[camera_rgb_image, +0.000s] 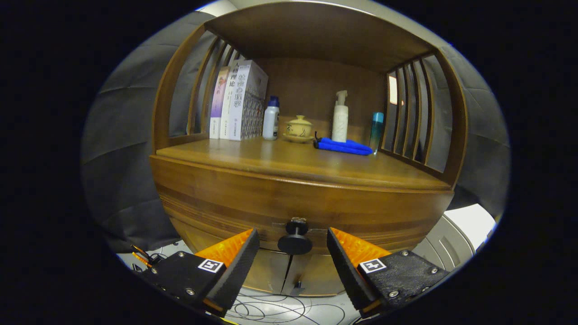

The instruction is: Pull open the drawer, take out the items inside it, and place them on the countertop above the cabinet.

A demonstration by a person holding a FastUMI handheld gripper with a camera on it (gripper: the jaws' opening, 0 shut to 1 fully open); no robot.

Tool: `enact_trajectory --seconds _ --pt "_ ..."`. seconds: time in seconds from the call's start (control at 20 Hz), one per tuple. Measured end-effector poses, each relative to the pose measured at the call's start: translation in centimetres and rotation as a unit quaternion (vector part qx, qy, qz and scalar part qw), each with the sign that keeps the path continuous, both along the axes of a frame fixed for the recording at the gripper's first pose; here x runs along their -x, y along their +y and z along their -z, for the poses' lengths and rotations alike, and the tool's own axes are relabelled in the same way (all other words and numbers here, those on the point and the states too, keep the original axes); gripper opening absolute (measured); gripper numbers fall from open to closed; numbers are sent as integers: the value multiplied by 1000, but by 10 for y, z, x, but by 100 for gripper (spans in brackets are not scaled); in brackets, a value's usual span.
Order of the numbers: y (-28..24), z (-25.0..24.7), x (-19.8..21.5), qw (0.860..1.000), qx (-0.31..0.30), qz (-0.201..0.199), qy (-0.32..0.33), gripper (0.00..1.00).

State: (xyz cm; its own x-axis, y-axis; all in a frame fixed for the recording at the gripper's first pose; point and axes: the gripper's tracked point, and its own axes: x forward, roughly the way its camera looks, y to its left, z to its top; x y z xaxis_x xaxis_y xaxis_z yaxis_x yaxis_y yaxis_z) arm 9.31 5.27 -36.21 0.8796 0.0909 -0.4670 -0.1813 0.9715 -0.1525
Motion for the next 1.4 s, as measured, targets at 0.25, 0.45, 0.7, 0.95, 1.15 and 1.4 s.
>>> enact_trajectory --seconds 0.25,0.45,0.7,0.95,1.15,1.4 --pt "-1 11 -11 1000 5 1 10 85" --pt "-7 18 -19 1000 6 4 11 70" --pt "-2 19 -21 1000 2 -3 -8 47" --pt "-2 20 -20 1000 -1 -12 -25 37" --pt "-2 21 -20 1000 5 -8 -20 32" --pt "-6 20 -8 1000 6 -3 -18 32"
